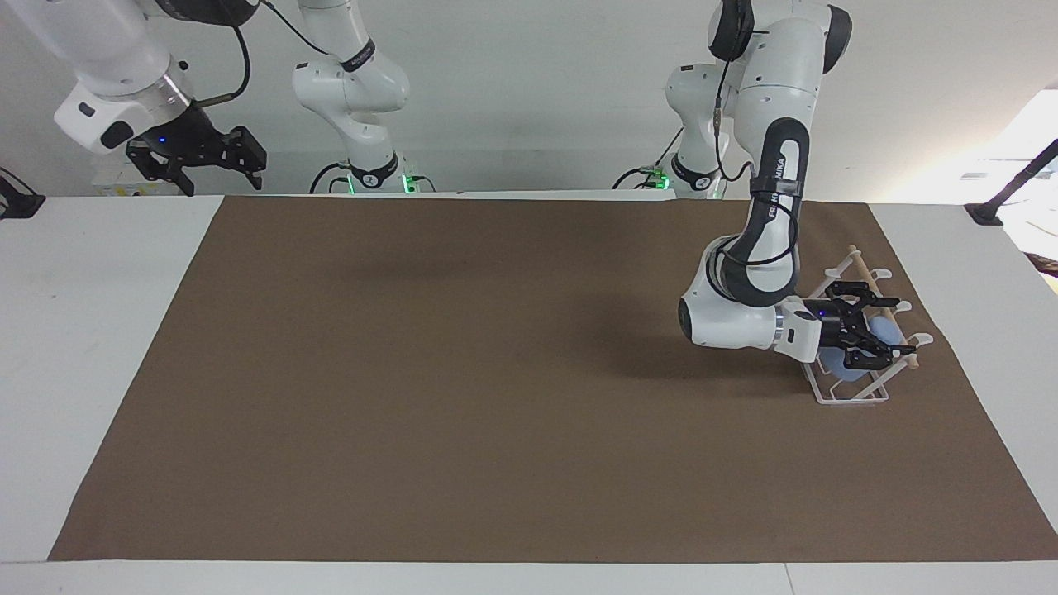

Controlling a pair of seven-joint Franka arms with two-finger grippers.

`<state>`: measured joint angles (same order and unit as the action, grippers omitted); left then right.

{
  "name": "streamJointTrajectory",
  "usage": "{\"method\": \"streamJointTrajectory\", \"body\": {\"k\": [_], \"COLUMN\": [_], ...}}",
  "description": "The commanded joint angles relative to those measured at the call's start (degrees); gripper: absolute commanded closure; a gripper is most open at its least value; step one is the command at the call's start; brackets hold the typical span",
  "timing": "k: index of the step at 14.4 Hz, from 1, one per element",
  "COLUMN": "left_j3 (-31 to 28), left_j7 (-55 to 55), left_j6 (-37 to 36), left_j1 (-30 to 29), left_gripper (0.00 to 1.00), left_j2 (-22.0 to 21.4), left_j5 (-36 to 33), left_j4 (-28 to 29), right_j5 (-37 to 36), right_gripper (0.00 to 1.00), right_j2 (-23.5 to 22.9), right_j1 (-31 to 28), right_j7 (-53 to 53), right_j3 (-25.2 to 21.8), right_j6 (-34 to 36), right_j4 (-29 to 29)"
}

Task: Hang cup on cup holder
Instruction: 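Lower the cup onto the holder's wooden peg with the left gripper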

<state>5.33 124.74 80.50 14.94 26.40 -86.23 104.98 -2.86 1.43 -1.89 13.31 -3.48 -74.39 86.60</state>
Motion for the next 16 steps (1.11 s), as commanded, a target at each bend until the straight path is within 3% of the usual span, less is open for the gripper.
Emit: {"method": "streamJointTrajectory", "body": {"k": [1,4,7,11,14,16], "left_j3": [0.4,0.3,0.3,-0.1,-0.1,-0.3], "left_j7": [0.0,-0.2,-7.4,-26.9,-38.0,-47.1], "left_j6": [1.2,0.3,0.3,8.3,9.9,10.3], "left_j1": [0.0,1.8,1.2,-3.0,-7.1,-9.6], "left_gripper": [0.0,0.0,0.0,0.0,0.0,0.0], "left_j2": [-0.4,-2.7,-2.9,-12.3,-15.6,-18.6], "left_j5": [2.1,5.1,9.1,22.0,28.0,36.3], "left_j4": [-0.8,-2.0,-8.3,-11.5,-12.1,-13.0], "right_j5": [0.0,0.0,0.0,0.0,0.0,0.0], "right_gripper": [0.0,0.01,0.01,0.01,0.0,0.0], "right_j2": [0.8,0.8,0.8,0.8,0.8,0.8], "right_j1": [-0.2,-0.1,-0.1,-0.1,-0.1,-0.1], "right_j7": [-0.7,-0.7,-0.7,-0.7,-0.7,-0.7], "right_j3": [0.1,0.1,0.1,0.1,0.1,0.1], "right_j6": [0.5,0.5,0.5,0.5,0.5,0.5], "right_j4": [0.7,0.7,0.7,0.7,0.7,0.7]}}
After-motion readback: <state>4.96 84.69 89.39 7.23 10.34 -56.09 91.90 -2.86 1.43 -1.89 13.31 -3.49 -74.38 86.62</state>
